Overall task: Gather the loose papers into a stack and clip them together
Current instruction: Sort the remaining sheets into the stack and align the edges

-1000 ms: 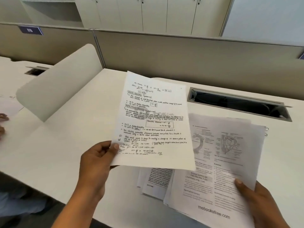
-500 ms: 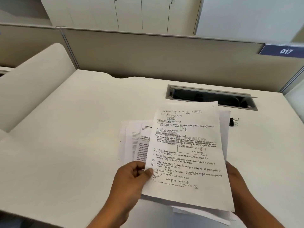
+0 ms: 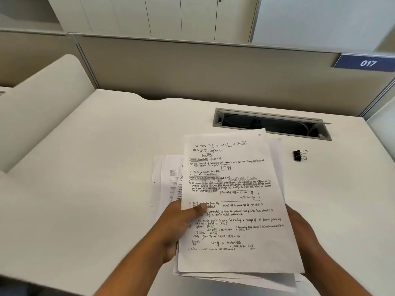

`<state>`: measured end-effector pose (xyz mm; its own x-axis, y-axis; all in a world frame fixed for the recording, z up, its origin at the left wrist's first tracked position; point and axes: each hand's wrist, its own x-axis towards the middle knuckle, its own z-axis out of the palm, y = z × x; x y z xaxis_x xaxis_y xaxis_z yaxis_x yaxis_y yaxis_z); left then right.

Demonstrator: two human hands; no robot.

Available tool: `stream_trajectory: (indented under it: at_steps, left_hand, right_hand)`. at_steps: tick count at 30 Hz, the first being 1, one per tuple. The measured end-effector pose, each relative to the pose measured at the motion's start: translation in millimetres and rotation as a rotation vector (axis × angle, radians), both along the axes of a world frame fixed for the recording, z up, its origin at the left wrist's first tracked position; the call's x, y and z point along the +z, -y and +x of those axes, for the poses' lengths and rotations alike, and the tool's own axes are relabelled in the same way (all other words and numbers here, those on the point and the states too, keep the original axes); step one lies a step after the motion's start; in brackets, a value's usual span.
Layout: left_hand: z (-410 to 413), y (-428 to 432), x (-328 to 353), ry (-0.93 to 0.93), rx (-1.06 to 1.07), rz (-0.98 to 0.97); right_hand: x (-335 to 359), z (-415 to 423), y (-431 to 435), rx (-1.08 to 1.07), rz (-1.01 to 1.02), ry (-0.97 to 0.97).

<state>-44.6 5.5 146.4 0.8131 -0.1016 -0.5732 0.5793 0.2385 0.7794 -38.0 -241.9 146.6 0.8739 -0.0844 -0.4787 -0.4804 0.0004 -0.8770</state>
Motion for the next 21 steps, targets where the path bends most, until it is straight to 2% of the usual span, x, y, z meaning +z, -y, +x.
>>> stream_trajectory:
  at_steps: [2, 5, 7, 14, 17, 21]
  left_hand:
    - [0.5, 5.0, -4.9, 0.045, 0.031, 0.047]
    - [3.9, 10.5, -7.5, 0.131, 0.069, 0.116]
    - [8.0, 13.7, -6.9, 0.198, 0.075, 0.184]
    - [20.9, 27.7, -6.8, 0.45, 0.127, 0.323]
    - [20.0, 31.0, -15.5, 0.508, 0.082, 0.361]
    - [16.7, 31.9, -30.7, 0.483, 0.037, 0.382]
  right_hand:
    - [-1.5, 2.5, 3.9, -0.07, 0.028, -0.07]
    - [1.2, 7.0, 2.7, 0.054, 0.166, 0.06]
    - [-1.0, 12.3, 7.0, 0.129, 0.11, 0.166]
    - [10.6, 23.8, 5.5, 0.083, -0.046, 0.407]
    - [7.3, 20.3, 2.6, 0.115, -0.166, 0.438]
    - [-3.1, 12.9, 1.8, 0.178, -0.172, 0.442]
